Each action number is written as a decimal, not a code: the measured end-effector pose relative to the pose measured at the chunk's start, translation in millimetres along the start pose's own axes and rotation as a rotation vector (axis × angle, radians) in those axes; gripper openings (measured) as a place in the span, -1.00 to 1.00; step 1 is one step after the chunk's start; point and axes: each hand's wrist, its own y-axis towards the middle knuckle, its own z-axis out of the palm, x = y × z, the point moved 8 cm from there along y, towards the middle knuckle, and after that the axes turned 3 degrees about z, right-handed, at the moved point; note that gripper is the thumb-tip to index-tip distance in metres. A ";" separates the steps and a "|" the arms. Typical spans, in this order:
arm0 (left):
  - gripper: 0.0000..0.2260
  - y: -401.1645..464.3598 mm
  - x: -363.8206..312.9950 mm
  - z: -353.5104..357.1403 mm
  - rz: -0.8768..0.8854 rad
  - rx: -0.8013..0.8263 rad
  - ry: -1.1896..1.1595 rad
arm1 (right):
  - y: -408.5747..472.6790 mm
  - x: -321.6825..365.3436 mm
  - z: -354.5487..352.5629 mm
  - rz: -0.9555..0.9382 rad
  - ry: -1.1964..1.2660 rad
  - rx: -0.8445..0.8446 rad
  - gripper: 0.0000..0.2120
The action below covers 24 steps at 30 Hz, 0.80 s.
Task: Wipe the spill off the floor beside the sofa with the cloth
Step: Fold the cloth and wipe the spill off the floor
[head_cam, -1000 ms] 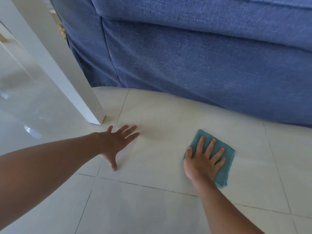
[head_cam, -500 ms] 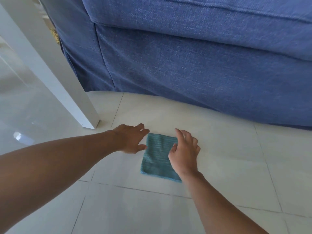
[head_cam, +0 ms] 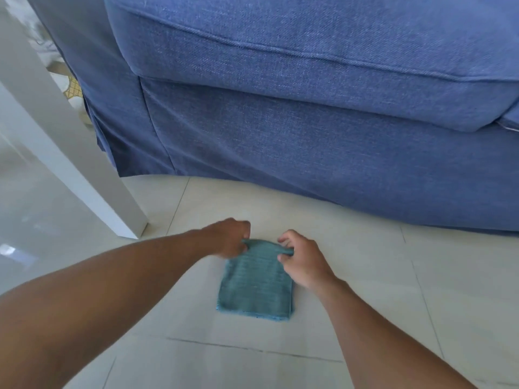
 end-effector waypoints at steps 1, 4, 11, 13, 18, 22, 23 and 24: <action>-0.85 2.8 1.3 -16.1 0.026 -0.086 -0.061 | 4.0 4.0 -12.6 -0.029 0.033 -0.057 -0.83; -0.88 3.2 0.6 -69.9 0.113 -0.382 -0.197 | 10.9 21.3 -56.6 -0.118 0.166 -0.297 -0.89; -0.91 -15.1 -16.9 -60.5 0.296 -0.387 -0.066 | -6.3 18.7 -62.7 -0.263 -0.018 -0.381 -0.83; -0.88 -21.1 -19.3 -23.1 0.329 -0.214 0.040 | -16.0 -2.5 -41.5 -0.224 -0.093 -0.243 -0.85; -0.55 -42.0 4.3 30.6 0.388 0.034 0.261 | -35.6 -11.7 -0.8 -0.245 -0.113 -0.086 -0.80; -0.23 -41.7 44.1 33.3 0.245 0.089 0.460 | -15.4 6.3 35.0 -0.208 -0.340 -0.045 -0.45; -0.16 -41.2 52.2 34.7 0.203 0.118 0.474 | -10.3 11.5 49.2 -0.195 -0.385 -0.005 -0.38; -0.10 -41.1 58.3 35.7 0.166 0.145 0.465 | -8.4 17.6 63.9 -0.194 -0.428 0.031 -0.34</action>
